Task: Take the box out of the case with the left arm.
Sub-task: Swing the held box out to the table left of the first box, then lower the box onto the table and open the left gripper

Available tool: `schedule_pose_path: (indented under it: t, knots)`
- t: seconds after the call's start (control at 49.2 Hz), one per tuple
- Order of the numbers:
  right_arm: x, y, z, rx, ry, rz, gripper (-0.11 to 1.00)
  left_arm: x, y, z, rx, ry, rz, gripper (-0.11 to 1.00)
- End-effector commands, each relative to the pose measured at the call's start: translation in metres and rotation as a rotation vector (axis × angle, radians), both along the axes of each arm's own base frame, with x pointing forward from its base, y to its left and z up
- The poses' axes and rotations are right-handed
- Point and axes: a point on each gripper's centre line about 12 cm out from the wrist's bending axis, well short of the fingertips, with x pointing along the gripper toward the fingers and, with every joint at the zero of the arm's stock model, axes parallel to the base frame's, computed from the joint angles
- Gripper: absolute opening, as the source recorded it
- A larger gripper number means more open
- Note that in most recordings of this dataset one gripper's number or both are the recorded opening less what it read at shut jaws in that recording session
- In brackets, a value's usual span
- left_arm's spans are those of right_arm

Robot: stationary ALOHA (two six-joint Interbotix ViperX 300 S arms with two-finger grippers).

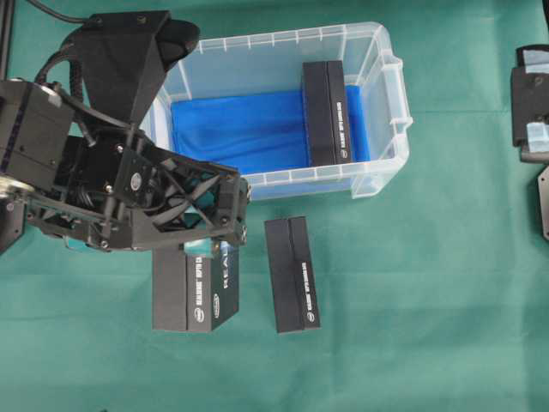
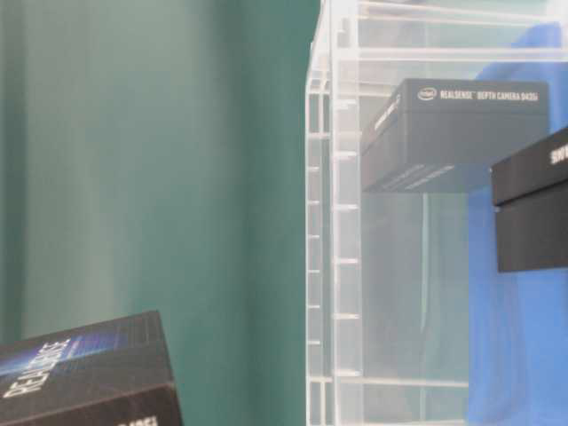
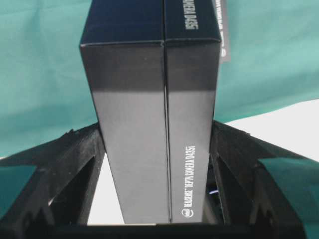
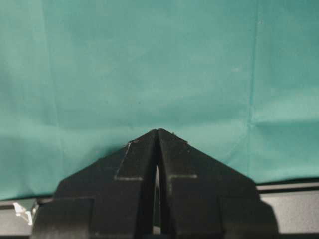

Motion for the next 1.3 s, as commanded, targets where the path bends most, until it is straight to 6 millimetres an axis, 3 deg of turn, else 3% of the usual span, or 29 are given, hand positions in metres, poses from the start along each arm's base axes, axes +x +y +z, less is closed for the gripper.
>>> schedule_pose_path:
  t: [0.0, 0.183, 0.65, 1.138, 1.28]
  knots:
    - [0.001, 0.000, 0.003, -0.002, -0.014, 0.001, 0.00, -0.004, -0.002, 0.008, -0.005, -0.029, -0.004, 0.60]
    - [0.001, 0.000, 0.003, -0.002, -0.014, 0.000, 0.00, -0.004, -0.009, -0.008, -0.001, 0.011, -0.005, 0.60]
    - [0.001, 0.000, 0.003, -0.002, -0.012, -0.002, 0.00, 0.011, -0.021, -0.094, -0.005, 0.023, 0.010, 0.60]
    - [0.000, 0.000, 0.002, -0.002, -0.009, 0.000, 0.00, 0.011, -0.030, -0.197, 0.005, 0.073, -0.021, 0.60]
    - [0.000, 0.000, 0.002, 0.000, -0.009, -0.003, 0.00, 0.007, -0.030, -0.207, 0.003, 0.080, -0.022, 0.60]
